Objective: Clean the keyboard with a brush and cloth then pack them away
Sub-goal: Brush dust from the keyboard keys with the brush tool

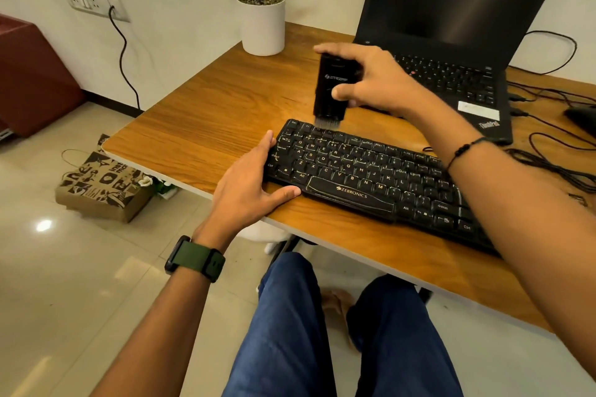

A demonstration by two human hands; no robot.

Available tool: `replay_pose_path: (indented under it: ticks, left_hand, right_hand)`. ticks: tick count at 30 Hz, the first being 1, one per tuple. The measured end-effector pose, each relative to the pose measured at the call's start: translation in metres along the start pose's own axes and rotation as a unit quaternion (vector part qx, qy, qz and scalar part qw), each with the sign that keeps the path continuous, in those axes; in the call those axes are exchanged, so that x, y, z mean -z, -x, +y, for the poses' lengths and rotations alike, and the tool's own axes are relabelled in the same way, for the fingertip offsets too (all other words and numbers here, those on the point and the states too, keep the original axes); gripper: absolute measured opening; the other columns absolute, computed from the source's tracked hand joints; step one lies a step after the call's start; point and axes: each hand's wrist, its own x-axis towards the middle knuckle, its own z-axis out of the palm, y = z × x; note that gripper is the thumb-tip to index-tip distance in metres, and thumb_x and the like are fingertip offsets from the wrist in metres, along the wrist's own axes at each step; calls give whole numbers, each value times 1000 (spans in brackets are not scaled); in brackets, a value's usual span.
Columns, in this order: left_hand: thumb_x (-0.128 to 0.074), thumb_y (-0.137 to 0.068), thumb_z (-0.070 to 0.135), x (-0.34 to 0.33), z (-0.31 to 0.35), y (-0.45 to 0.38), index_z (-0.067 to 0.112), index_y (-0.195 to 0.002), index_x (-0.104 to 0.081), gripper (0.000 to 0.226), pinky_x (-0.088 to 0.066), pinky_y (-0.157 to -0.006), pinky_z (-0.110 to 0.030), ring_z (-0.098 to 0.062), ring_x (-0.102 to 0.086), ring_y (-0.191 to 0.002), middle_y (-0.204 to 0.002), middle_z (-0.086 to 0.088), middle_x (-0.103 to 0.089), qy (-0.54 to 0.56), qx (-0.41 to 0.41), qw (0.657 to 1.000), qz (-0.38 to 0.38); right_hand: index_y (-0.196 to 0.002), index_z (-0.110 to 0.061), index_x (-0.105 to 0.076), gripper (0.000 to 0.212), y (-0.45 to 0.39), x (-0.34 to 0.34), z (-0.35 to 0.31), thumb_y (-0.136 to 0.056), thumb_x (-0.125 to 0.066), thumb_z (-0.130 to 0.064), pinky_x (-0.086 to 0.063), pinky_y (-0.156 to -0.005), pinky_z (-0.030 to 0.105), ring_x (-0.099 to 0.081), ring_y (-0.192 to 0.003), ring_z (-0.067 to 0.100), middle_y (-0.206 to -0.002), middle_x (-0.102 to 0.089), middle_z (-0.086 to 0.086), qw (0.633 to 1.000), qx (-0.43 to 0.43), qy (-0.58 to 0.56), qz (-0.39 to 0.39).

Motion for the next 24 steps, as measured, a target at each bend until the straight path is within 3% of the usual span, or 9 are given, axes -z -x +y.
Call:
replay_pose_path:
  ticks: [4, 8, 12, 15, 19, 24]
  left_hand:
    - [-69, -73, 49, 0, 0, 0, 18, -147, -10, 99, -27, -107, -34, -12, -30, -135, -150, 4, -30, 2, -1, 1000, -2]
    - [-69, -73, 48, 0, 0, 0, 18, -147, -11, 99, -27, -107, -33, -12, -30, -135, -150, 5, -30, 4, -6, 1000, 2]
    - [-71, -72, 45, 0, -2, -2, 18, -147, -10, 100, -28, -110, -36, -12, -31, -134, -149, 4, -31, 26, -7, 1000, -8]
    - [-74, -68, 42, 8, -5, -10, 18, -148, -6, 107, -31, -110, -40, -13, -35, -130, -147, 3, -33, 66, -3, 996, -51]
    - [-72, -55, 66, 24, -7, -25, 25, -147, 5, 127, -28, -110, -32, -7, -33, -127, -149, 9, -26, 97, -15, 987, -128]
    - [-62, -49, 72, 17, -9, -25, 25, -146, 11, 130, -25, -112, -47, -15, -29, -135, -149, 12, -28, 57, -33, 990, -123]
  right_hand:
    - [-135, -31, -44, 68, -6, -22, -4, -78, -62, 3, -51, -90, 40, -47, -115, 16, -122, -45, -9, 1000, 11, -16, 1]
    - [-132, -34, -46, 67, 8, 3, 10, -79, -61, 3, -58, -72, 32, -53, -107, 20, -124, -47, -3, 999, -25, 15, -29]
    - [-131, -36, -47, 66, 20, 28, 15, -80, -61, 4, -59, -72, 38, -54, -107, 21, -128, -46, -2, 998, -42, 10, -36]
    - [-134, -35, -45, 68, 15, 15, 4, -80, -62, 2, -59, -69, 33, -56, -102, 18, -124, -46, -5, 1000, -14, -1, -8]
    - [-134, -35, -43, 69, 8, -5, 4, -80, -61, 3, -59, -71, 33, -53, -105, 18, -123, -46, -3, 1000, -3, -11, -11]
    - [-129, -40, -46, 67, 30, 26, 22, -80, -61, 3, -59, -66, 31, -55, -105, 20, -132, -44, -2, 998, -47, 25, -30]
